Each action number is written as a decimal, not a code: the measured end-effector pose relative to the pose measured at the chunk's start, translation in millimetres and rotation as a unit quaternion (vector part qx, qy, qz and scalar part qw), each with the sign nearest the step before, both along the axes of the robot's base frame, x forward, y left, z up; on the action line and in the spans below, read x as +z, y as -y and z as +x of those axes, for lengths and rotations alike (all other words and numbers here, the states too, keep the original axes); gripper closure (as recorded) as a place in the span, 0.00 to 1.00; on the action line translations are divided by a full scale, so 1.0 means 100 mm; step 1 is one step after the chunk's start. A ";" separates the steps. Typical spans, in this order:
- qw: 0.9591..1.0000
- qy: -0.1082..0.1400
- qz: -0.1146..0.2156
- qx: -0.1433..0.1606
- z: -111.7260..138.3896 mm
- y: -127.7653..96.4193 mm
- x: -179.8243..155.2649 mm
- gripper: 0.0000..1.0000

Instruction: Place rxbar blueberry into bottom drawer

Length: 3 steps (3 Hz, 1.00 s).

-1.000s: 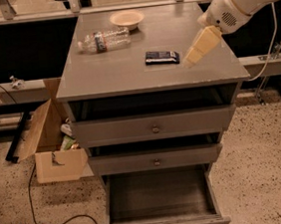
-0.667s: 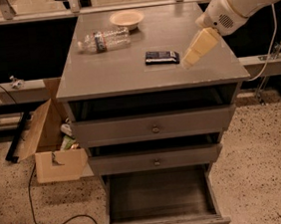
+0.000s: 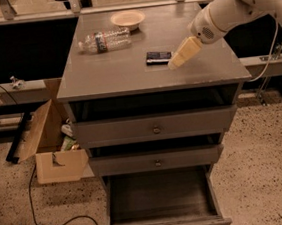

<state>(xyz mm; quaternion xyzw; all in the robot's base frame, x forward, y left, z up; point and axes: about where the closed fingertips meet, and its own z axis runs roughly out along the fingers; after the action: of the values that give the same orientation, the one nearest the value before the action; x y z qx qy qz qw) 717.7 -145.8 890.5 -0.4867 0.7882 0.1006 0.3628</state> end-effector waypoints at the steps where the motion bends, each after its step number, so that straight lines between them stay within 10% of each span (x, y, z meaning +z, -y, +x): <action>1: 1.000 0.002 0.010 -0.008 0.19 -0.06 -0.16 0.00; 3: 0.998 -0.030 0.054 0.011 0.40 -0.35 -0.44 0.00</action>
Offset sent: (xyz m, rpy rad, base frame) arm 0.0493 0.0342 -0.0463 0.1019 0.0440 0.0087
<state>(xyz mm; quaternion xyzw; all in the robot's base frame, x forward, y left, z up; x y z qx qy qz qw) 757.2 -110.6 846.3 -0.4718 0.7867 0.1619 0.3637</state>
